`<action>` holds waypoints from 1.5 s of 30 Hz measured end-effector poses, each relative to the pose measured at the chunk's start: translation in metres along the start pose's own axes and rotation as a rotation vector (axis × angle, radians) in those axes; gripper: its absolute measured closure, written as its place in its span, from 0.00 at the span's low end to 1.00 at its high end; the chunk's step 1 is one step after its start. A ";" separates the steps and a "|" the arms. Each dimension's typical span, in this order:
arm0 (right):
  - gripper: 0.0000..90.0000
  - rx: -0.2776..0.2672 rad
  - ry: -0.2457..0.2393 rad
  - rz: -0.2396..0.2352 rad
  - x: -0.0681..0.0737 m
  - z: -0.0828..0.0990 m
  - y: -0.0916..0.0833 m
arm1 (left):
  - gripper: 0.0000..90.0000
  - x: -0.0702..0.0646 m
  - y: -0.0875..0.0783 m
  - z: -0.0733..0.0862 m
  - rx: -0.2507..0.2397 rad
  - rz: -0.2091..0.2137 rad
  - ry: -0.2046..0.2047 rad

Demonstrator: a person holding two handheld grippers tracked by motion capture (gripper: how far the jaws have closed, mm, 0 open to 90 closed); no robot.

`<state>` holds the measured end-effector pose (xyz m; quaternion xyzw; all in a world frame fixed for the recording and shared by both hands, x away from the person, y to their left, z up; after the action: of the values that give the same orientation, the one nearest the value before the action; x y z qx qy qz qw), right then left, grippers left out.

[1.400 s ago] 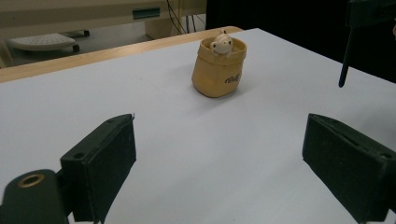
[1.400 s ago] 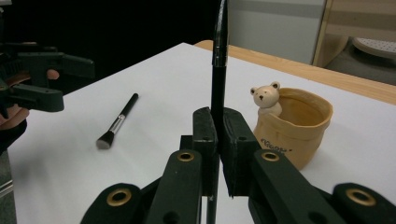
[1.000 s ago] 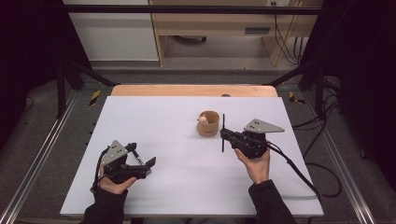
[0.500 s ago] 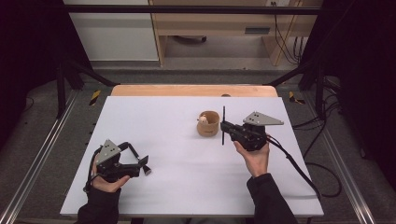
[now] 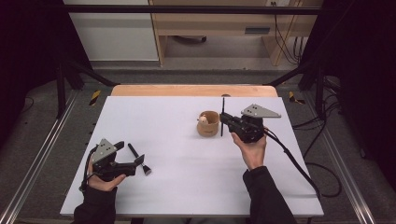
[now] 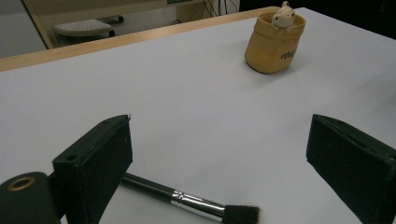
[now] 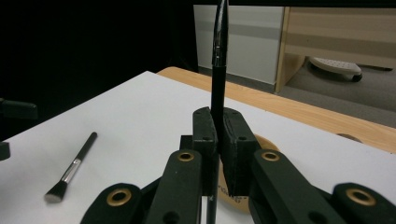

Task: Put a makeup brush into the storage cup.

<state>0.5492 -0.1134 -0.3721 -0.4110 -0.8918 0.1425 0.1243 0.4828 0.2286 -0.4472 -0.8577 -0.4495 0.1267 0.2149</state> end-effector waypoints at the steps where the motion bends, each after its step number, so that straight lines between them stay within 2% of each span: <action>1: 0.94 -0.001 -0.002 0.004 -0.001 -0.001 0.001 | 0.07 0.000 0.000 0.000 0.002 0.000 0.002; 20: 0.94 -0.022 0.028 0.062 -0.014 -0.013 0.026 | 0.07 -0.001 0.001 0.001 0.007 0.005 0.007; 25: 0.94 -0.029 0.028 0.080 -0.019 -0.017 0.035 | 0.07 -0.002 0.002 0.001 0.014 0.007 0.020; 45: 0.94 -0.030 0.052 0.117 -0.033 -0.021 0.062 | 0.07 -0.003 0.002 0.001 0.015 0.011 0.022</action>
<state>0.6208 -0.0969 -0.3782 -0.4678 -0.8647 0.1256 0.1327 0.4822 0.2255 -0.4490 -0.8600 -0.4414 0.1217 0.2254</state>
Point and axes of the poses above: each handheld gripper's, and its own axes: y roughly forward along the jaws, z roughly out of its underside, x roughly to its left, the point moved 7 cm from there along y, roughly forward along the jaws, and after that the axes turned 4 degrees about x, right-handed, at the moved point
